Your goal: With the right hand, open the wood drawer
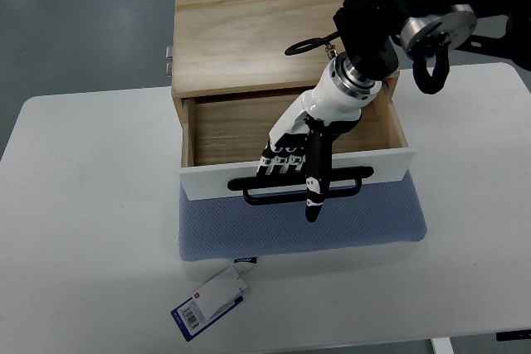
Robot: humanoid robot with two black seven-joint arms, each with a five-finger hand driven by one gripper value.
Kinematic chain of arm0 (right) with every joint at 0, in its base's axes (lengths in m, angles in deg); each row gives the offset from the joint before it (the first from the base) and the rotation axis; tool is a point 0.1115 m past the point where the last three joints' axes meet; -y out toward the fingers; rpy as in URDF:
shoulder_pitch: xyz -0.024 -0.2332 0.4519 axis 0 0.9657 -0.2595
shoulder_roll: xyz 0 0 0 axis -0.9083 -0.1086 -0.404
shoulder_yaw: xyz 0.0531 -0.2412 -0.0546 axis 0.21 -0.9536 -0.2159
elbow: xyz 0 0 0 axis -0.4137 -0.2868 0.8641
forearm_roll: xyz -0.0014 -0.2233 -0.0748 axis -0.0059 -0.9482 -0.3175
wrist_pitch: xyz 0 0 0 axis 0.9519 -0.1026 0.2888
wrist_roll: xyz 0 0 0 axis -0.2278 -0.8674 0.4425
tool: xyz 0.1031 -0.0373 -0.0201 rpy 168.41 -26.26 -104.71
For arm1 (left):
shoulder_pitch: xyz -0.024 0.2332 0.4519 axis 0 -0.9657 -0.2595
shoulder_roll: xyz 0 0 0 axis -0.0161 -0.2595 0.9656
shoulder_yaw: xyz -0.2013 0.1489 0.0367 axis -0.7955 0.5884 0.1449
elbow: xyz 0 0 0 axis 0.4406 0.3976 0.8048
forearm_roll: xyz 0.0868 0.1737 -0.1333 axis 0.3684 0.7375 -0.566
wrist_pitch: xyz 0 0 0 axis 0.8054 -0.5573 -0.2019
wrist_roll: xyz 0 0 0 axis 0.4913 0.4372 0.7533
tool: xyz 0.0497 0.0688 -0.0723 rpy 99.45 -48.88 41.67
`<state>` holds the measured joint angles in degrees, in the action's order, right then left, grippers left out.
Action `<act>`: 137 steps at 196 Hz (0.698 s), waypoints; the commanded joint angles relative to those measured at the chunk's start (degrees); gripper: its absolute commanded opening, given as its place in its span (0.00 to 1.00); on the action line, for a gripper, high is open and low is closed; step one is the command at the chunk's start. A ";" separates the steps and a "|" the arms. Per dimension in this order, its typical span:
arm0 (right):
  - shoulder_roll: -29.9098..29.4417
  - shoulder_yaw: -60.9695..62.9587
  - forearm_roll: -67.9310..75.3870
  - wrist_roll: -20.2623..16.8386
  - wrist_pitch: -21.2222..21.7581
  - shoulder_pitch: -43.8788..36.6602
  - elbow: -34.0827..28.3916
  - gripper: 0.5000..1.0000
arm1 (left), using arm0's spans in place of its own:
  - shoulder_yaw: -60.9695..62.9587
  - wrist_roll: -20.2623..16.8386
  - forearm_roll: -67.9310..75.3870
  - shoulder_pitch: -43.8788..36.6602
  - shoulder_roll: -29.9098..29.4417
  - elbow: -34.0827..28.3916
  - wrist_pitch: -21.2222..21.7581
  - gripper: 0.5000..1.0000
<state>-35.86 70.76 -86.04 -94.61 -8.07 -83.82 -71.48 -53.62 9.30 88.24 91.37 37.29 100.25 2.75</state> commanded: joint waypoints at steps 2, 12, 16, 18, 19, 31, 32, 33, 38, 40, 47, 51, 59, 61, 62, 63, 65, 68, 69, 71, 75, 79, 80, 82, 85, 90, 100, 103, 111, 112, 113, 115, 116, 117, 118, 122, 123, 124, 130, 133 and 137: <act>0.34 -0.07 -0.53 -0.02 -0.03 -0.09 0.02 0.89 | 0.00 0.00 0.00 0.00 0.00 0.00 0.00 1.00; 0.52 0.02 -0.53 -0.02 -0.03 -0.17 0.02 0.89 | 0.00 0.00 0.00 0.00 0.00 0.00 0.00 1.00; 0.61 0.02 -0.53 -0.02 -0.03 -0.44 0.02 0.89 | 0.00 0.00 0.00 0.00 0.00 0.00 0.00 1.00; 0.78 0.11 -0.53 -0.02 -0.03 -0.61 0.02 0.89 | 0.00 0.00 0.00 0.00 0.00 0.00 0.00 1.00; 0.78 0.11 -0.53 -0.02 -0.03 -0.61 0.02 0.89 | 0.00 0.00 0.00 0.00 0.00 0.00 0.00 1.00; 1.31 0.46 -0.45 -0.02 -0.03 -1.67 0.02 0.89 | 0.00 0.00 0.00 0.00 0.00 0.00 0.00 1.00; 1.40 0.55 -0.45 -0.02 -0.03 -1.76 0.02 0.89 | 0.00 0.00 0.00 0.00 0.00 0.00 0.00 1.00; 1.40 0.55 -0.45 -0.02 -0.03 -1.76 0.02 0.89 | 0.00 0.00 0.00 0.00 0.00 0.00 0.00 1.00; 1.57 0.99 -0.53 -0.02 -0.03 -1.93 0.20 0.89 | 0.00 0.00 0.00 0.00 0.00 0.00 0.00 1.00; 1.66 1.16 -0.53 -0.02 -0.03 -1.93 0.29 0.89 | 0.00 0.00 0.00 0.00 0.00 -0.09 0.00 1.00; 2.10 1.95 -0.45 -0.02 -0.03 -2.02 0.55 0.89 | -0.09 0.00 0.00 0.00 0.00 0.00 0.00 1.00; 2.54 2.74 -0.36 -0.02 -0.03 -2.11 0.73 0.89 | -0.09 0.00 0.00 0.00 0.00 0.00 0.00 1.00; 3.42 3.98 -0.18 -0.02 -0.03 -2.20 0.99 0.89 | -0.09 0.00 0.00 0.00 0.00 0.00 0.00 1.00; 3.68 4.33 -0.18 -0.02 -0.03 -2.20 1.17 0.89 | -0.09 0.00 0.00 0.00 0.00 0.00 0.00 1.00; 3.94 4.67 -0.18 -0.02 -0.03 -2.20 1.43 0.89 | 0.00 0.00 0.00 0.00 0.00 0.00 0.00 1.00; 3.95 4.68 -0.18 -0.02 -0.03 -2.20 1.43 0.89 | 0.00 0.00 0.00 0.00 0.00 0.00 0.00 1.00; 4.12 5.12 -0.09 -0.02 -0.03 -2.20 1.61 0.89 | -0.09 0.00 0.00 0.00 0.00 0.00 0.00 1.00; 4.56 6.08 -0.01 -0.02 -0.03 -2.20 2.22 0.89 | 0.00 0.00 0.00 0.00 0.00 0.00 0.00 1.00; 4.56 6.08 -0.01 -0.02 -0.03 -2.20 2.22 0.89 | 0.00 0.00 0.00 0.00 0.00 0.00 0.00 1.00; 4.82 6.61 -0.01 -0.02 -0.03 -2.20 2.48 0.89 | 0.00 0.00 0.00 0.00 0.00 0.00 0.00 1.00; 4.83 6.61 -0.01 -0.02 -0.03 -2.20 2.48 0.89 | 0.00 0.00 0.00 0.00 0.00 0.00 0.00 1.00; 4.83 6.61 -0.01 -0.02 -0.03 -2.20 2.48 0.89 | 0.00 0.00 0.00 0.00 0.00 0.00 0.00 1.00; 4.83 6.61 -0.01 -0.02 -0.03 -2.20 2.48 0.89 | 0.00 0.00 0.00 0.00 0.00 0.00 0.00 1.00; 6.13 9.14 0.17 -0.02 -0.03 -2.20 4.22 0.89 | 0.00 0.00 0.00 0.00 0.00 0.00 0.00 1.00; 6.41 9.69 0.17 -0.02 -0.03 -2.20 4.59 0.89 | 0.00 0.00 0.00 0.00 0.00 0.00 0.00 1.00; 7.11 10.65 0.17 -0.02 -0.03 -2.11 5.47 0.89 | 0.00 0.00 0.00 0.00 0.00 0.00 0.00 1.00; 8.52 12.76 0.26 -0.02 -0.03 -1.85 8.10 0.89 | 0.00 0.00 0.00 0.00 0.00 0.00 0.00 1.00; 8.78 13.29 0.26 -0.02 -0.03 -1.67 8.72 0.89 | 0.00 0.00 0.00 0.00 0.00 0.00 0.00 1.00; 9.40 15.05 0.26 -0.02 -0.03 -1.32 11.19 0.89 | 0.00 0.00 0.00 0.00 0.00 0.00 0.00 1.00; 9.40 15.05 0.26 -0.02 -0.03 -1.32 11.19 0.89 | 0.00 0.00 0.00 0.00 0.00 0.00 0.00 1.00; 9.57 15.48 0.26 -0.02 -0.03 -1.23 11.79 0.89 | 0.00 0.00 0.00 0.00 0.00 0.00 0.00 1.00; 9.75 15.92 0.26 -0.02 -0.03 -1.14 12.58 0.89 | 0.00 0.00 0.00 0.00 0.00 0.00 0.00 1.00; 9.75 15.93 0.26 -0.02 -0.03 -1.14 12.59 0.89 | 0.00 0.00 0.00 0.00 0.00 0.00 0.00 1.00; 9.75 15.93 0.26 -0.02 -0.03 -1.14 12.59 0.89 | 0.00 0.00 0.00 0.00 0.00 0.00 0.00 1.00; 9.75 15.93 0.26 -0.02 -0.03 -1.14 12.59 0.89 | 0.00 0.00 0.00 0.00 0.00 0.00 0.00 1.00; 9.75 15.93 0.26 -0.02 -0.03 -1.14 12.59 0.89 | 0.00 0.00 0.00 0.00 0.00 0.00 0.00 1.00; 9.75 15.93 0.26 -0.02 -0.03 -1.14 12.59 0.89 | 0.00 0.00 0.00 0.00 0.00 0.00 0.00 1.00; 9.75 15.93 0.26 -0.02 -0.03 -1.14 12.59 0.89 | 0.00 0.00 0.00 0.00 0.00 0.00 0.00 1.00; 11.33 19.35 0.26 0.35 -0.03 1.75 17.94 0.89 | 0.08 0.00 0.00 0.00 0.00 0.00 0.00 1.00; 11.59 19.88 0.17 0.62 -0.03 2.46 18.65 0.89 | 0.08 0.00 0.00 0.00 0.00 0.00 0.09 1.00; 12.12 21.19 0.08 1.23 -0.03 3.77 20.32 0.89 | 0.17 0.00 0.00 0.00 0.00 0.00 0.09 1.00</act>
<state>-26.20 86.56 -85.78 -94.62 -8.11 -84.61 -59.05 -53.64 9.29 88.24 91.38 37.29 100.25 2.75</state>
